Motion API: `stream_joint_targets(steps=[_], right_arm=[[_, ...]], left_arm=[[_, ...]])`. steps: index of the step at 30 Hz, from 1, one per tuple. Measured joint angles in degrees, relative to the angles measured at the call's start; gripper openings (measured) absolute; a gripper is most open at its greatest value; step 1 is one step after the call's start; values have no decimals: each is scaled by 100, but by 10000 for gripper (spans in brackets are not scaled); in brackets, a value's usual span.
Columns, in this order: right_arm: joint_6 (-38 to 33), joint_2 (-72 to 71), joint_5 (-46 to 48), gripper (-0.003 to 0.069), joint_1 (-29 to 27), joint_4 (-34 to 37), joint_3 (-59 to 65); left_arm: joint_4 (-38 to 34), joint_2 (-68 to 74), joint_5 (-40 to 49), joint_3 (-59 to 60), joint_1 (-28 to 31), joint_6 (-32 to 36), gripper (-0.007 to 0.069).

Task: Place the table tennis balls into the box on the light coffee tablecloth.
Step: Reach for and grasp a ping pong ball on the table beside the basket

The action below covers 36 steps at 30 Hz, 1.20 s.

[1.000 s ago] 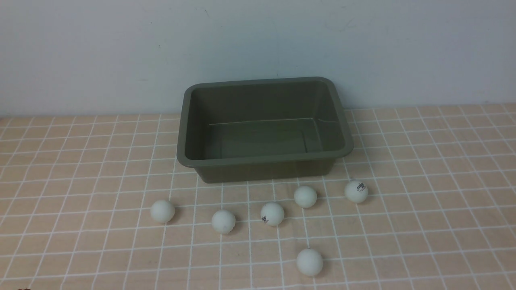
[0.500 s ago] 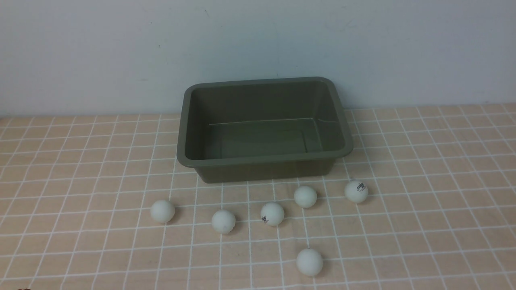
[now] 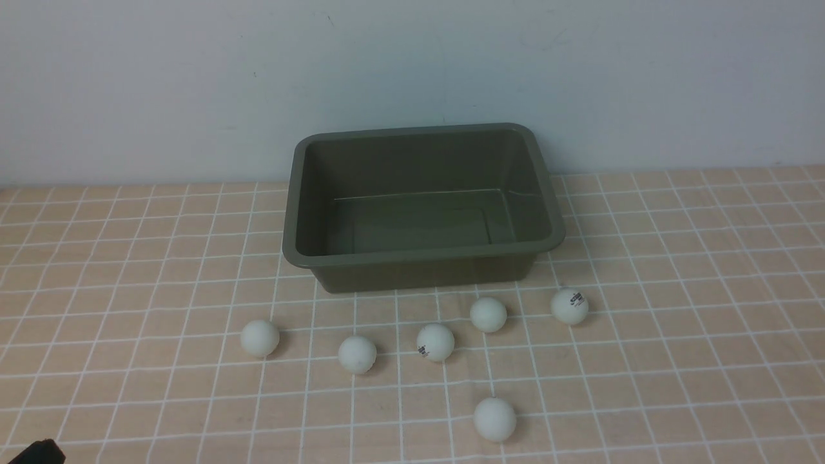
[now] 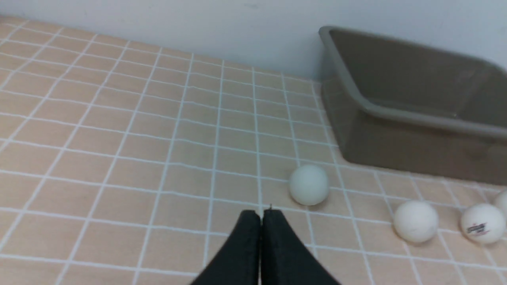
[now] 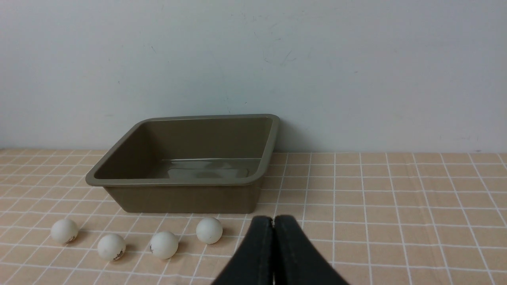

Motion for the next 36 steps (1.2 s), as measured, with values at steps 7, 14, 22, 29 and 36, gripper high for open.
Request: stream_joint_targets(steps=[7,14,22,29,36], right_arm=[[0,0,0,-11,0,0,0],[0,0,17,-11,0,0,0],[0,0,49,-11,0,0,0],[0,0,63,-11,0,0,213],[-50,0,58,-11,0,160,266]], left_arm=[[-443,0,-263,2,0,-19,-45],[-785,0,-552,7,0,-49,-45],[-1059,0,-596,7,0,-49,-45],[-1490,0,-944,-92,0,10,-45],[-1411,16,153,-1412,0,1103,-45]])
